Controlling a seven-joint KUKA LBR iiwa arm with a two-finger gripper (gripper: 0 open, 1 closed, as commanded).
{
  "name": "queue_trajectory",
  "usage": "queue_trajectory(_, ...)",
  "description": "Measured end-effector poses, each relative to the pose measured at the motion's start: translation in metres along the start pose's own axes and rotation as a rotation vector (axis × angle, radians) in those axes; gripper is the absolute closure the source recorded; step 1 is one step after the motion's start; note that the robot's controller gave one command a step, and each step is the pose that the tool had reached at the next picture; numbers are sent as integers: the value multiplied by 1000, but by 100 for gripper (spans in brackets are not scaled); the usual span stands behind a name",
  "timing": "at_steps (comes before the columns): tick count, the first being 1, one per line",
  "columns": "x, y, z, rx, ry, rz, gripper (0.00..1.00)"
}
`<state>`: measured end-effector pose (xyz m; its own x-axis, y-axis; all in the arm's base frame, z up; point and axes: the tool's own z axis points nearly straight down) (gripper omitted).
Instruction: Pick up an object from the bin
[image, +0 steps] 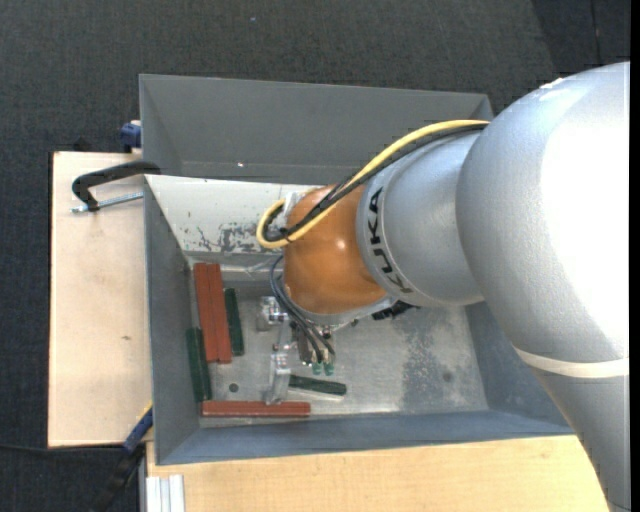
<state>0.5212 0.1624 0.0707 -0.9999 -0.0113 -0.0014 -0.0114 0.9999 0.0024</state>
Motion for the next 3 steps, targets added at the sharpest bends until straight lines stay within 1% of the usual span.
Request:
queue_trajectory(1, 3, -15, -14, -1, 4, -69, 0)
queue_trajectory(2, 3, -71, -59, 1, -3, -222, 0)
queue_trajectory(3, 16, -83, -69, 3, -1, -216, 0)
